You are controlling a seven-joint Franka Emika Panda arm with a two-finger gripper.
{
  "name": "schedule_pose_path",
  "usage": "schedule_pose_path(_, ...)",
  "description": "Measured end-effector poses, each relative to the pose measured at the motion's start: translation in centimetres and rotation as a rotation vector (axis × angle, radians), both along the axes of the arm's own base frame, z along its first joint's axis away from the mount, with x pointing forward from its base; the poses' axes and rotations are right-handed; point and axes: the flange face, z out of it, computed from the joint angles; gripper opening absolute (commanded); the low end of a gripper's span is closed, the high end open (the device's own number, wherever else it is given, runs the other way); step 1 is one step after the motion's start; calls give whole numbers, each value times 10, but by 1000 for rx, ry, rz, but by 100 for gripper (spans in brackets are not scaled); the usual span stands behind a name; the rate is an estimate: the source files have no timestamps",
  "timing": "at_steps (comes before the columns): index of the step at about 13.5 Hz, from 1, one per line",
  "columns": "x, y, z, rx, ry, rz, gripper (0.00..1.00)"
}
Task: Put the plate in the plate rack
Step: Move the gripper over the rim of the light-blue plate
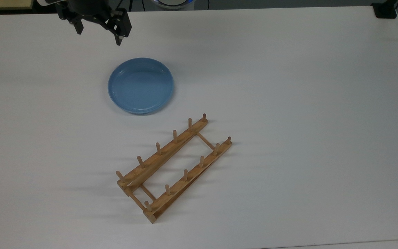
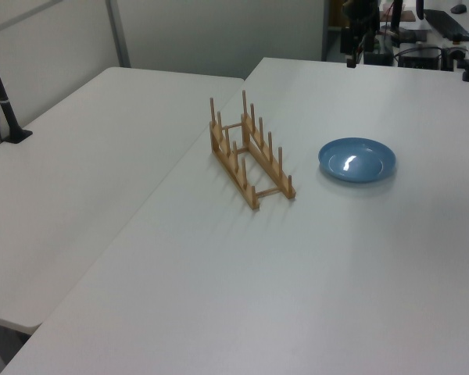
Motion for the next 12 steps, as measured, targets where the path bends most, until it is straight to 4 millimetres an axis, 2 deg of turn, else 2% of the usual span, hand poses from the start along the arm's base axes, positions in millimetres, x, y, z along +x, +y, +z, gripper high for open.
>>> schedule_pose_path(6, 1, -6, -3, 3, 10, 32, 100)
schedule_pose_path(9, -2, -20, -2, 5, 10, 54, 100)
schedule_pose_path(11, 5, -21, 0, -6, -40, 66, 100)
schedule_pose_path(12, 14, -18, -7, -12, -60, 76, 100)
